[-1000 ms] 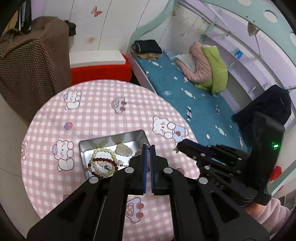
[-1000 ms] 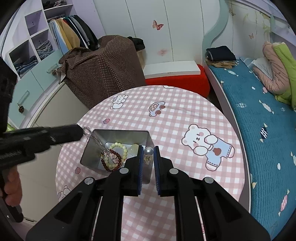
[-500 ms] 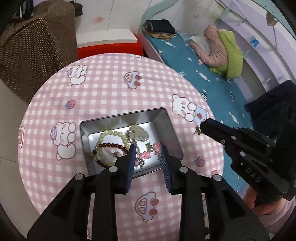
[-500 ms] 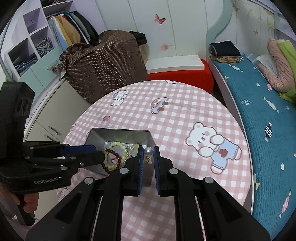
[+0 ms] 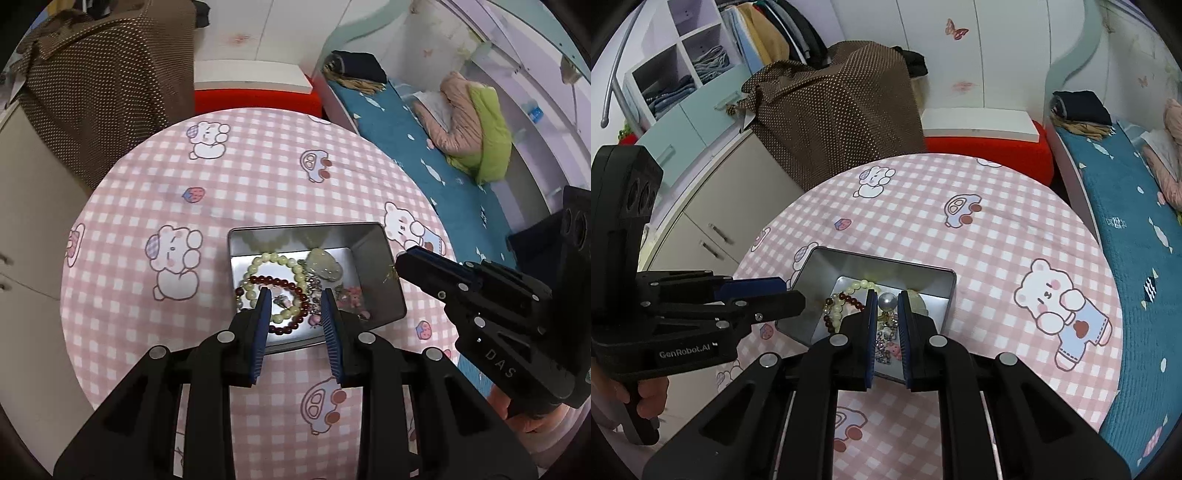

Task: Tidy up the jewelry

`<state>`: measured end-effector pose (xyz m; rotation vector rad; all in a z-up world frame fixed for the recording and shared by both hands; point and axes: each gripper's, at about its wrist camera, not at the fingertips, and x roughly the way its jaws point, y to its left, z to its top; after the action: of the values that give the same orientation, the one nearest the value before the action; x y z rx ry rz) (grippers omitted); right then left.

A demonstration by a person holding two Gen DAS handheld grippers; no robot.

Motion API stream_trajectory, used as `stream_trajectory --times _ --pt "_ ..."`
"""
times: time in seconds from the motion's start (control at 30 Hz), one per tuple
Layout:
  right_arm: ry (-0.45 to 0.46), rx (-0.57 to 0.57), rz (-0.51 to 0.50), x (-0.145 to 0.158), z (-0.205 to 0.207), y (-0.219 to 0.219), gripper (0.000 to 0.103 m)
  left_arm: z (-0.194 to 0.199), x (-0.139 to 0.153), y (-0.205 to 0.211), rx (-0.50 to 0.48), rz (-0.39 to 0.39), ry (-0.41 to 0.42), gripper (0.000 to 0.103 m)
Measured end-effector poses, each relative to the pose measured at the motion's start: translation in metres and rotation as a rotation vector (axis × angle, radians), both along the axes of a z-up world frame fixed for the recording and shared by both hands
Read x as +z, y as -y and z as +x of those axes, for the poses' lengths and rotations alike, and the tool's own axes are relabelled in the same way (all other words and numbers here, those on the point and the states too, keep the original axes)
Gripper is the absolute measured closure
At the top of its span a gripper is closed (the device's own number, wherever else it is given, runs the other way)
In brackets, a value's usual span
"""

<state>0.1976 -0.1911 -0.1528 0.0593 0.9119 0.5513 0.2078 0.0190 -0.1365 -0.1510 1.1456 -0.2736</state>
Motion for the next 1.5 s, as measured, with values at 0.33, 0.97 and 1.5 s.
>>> stream_trajectory --times 0.33,0.97,1.5 --pt "-0.010 -0.051 0.006 0.001 0.003 0.010 0.062 -0.002 0.001 -0.002 0.009 0.013 0.002 0.075" --pt "0.050 -0.116 0.000 0.021 -0.028 0.026 0.054 -0.031 0.022 0.006 0.009 0.066 0.064 0.058" --pt "0.276 -0.197 0.000 0.083 -0.096 0.035 0.029 -0.091 0.098 0.022 0.039 0.123 0.332 0.039"
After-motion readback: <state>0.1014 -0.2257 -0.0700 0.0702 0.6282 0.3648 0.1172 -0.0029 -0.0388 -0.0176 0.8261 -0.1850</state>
